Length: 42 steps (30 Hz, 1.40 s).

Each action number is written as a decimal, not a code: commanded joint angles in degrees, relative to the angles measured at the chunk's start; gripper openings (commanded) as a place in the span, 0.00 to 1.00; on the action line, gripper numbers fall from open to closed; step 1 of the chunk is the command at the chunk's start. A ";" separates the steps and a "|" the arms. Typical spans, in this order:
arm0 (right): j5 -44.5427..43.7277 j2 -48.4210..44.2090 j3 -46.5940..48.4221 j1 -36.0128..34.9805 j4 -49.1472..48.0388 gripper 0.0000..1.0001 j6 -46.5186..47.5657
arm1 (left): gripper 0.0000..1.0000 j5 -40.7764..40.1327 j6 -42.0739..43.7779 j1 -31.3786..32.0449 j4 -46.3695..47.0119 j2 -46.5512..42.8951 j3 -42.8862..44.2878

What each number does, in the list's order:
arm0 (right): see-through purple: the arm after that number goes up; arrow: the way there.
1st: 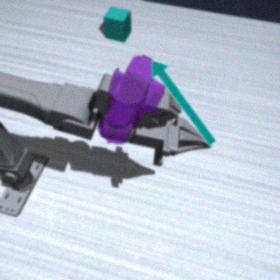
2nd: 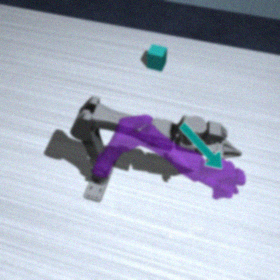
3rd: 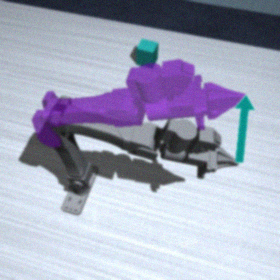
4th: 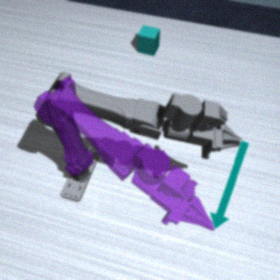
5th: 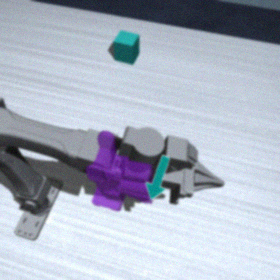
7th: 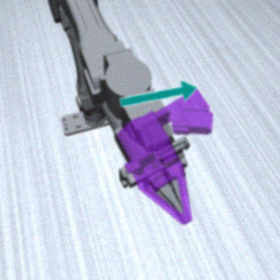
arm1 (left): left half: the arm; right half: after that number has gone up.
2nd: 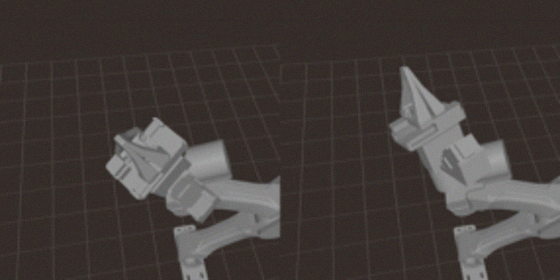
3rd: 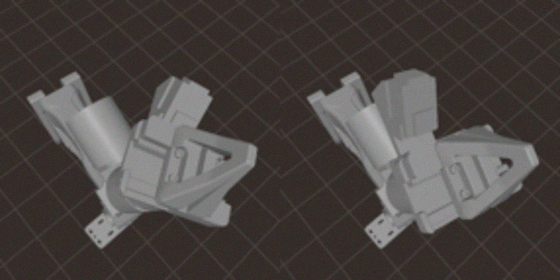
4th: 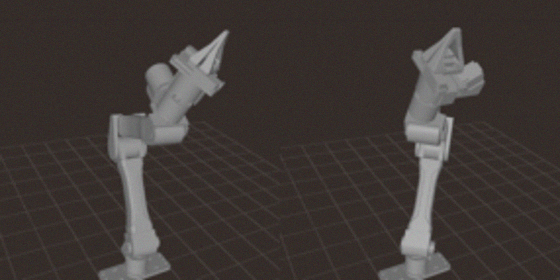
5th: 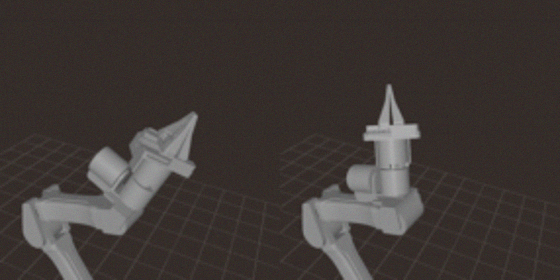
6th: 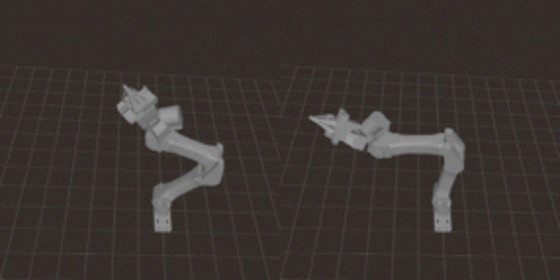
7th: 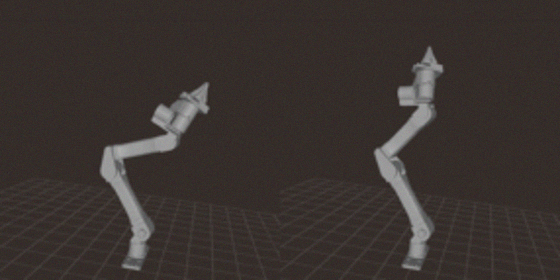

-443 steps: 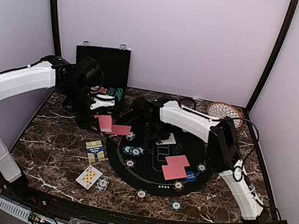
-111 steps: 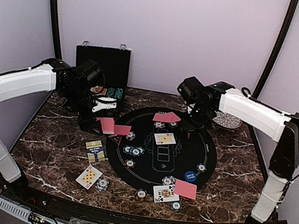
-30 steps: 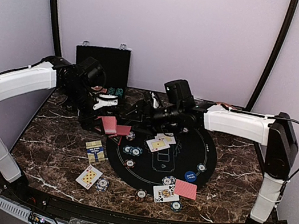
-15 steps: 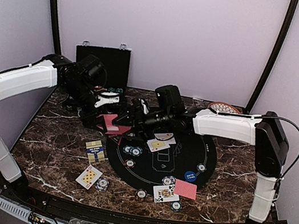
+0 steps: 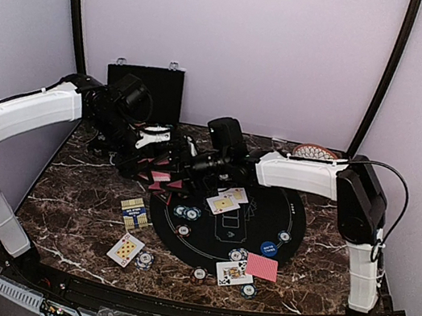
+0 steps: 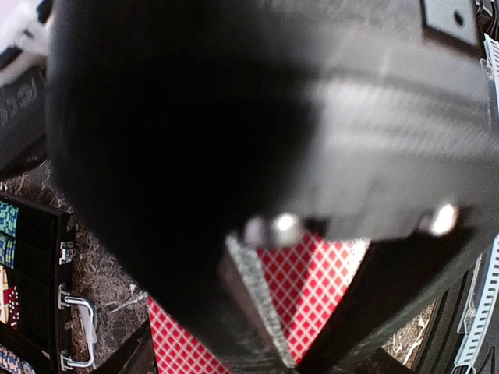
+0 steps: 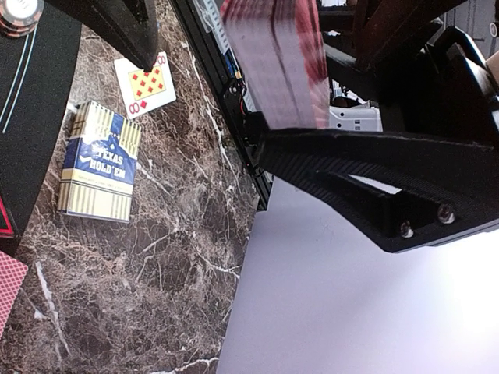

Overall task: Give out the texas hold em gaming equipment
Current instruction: Pick up the poker card from the face-down deck piles.

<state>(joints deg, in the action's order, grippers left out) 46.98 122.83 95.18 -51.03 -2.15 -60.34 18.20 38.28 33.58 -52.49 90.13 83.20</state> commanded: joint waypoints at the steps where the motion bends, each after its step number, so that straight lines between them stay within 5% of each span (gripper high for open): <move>1: 2.23 2.07 3.80 -0.65 -1.32 0.86 -0.40 | 0.00 1.54 -0.23 -0.11 -0.81 -0.27 2.13; 32: -3.47 -6.13 -8.17 2.65 6.95 0.63 5.59 | 0.00 0.27 0.48 -0.11 -0.96 -1.10 1.43; 42: -0.99 -10.76 -10.91 2.96 -3.85 0.36 -1.83 | 0.00 -0.65 0.87 -0.14 -0.26 -0.96 0.34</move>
<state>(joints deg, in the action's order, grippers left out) 44.77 114.91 85.86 -48.51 -0.51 -58.43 17.47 38.35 33.65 -53.56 90.85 83.50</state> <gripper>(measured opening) 0.390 0.686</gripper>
